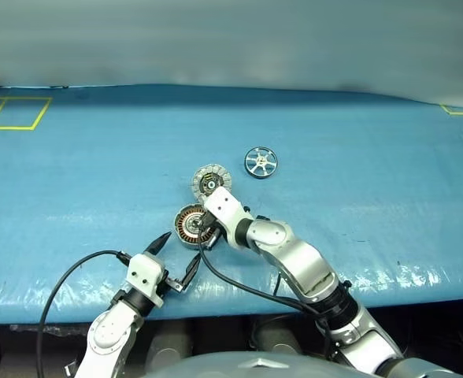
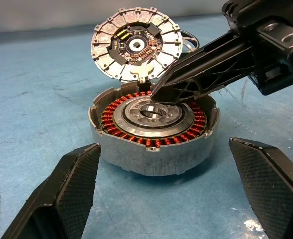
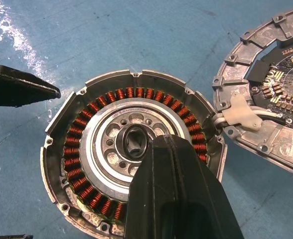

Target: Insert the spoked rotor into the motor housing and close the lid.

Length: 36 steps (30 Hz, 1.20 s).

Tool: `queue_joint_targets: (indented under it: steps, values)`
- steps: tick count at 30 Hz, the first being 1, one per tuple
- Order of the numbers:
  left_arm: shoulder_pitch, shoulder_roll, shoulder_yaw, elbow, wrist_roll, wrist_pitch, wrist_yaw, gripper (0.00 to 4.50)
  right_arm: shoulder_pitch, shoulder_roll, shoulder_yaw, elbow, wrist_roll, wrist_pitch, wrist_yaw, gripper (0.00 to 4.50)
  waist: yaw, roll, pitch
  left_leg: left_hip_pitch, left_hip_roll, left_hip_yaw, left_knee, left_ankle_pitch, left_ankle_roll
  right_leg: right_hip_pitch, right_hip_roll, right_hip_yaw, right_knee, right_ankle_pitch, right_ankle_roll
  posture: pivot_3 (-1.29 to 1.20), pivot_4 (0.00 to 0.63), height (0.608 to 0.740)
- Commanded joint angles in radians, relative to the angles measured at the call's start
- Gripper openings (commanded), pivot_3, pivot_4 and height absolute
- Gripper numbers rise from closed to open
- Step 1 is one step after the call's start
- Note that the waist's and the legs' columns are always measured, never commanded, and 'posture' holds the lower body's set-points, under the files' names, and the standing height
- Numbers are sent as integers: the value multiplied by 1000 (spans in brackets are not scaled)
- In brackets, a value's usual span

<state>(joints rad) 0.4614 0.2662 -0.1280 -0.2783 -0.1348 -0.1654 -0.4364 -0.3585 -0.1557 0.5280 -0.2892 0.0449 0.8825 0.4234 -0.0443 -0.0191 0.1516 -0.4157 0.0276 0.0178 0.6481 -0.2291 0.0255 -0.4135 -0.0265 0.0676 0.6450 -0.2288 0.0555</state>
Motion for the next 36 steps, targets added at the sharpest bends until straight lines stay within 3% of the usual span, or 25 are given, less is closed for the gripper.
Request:
queue_joint_targets:
  steps: [1,11,36]
  values:
    - [4,-8,-8,-31,-1,-16,5,4500,5,13,15,-23,12,-16,11,31,-2,0,0,0,0,0,0,0,0,0,0,0,0,0,0,0,150,740]
    - [1,-13,-8,-34,-2,-5,8,4500,-8,43,-26,-31,-13,-38,-55,31,-6,0,0,-1,0,0,0,0,0,0,0,0,0,0,0,0,150,740]
    - [-1,-22,-27,-64,-7,23,25,4500,0,30,9,-33,16,3,-10,31,-6,0,0,-1,0,0,0,0,0,0,0,0,0,0,0,0,150,740]
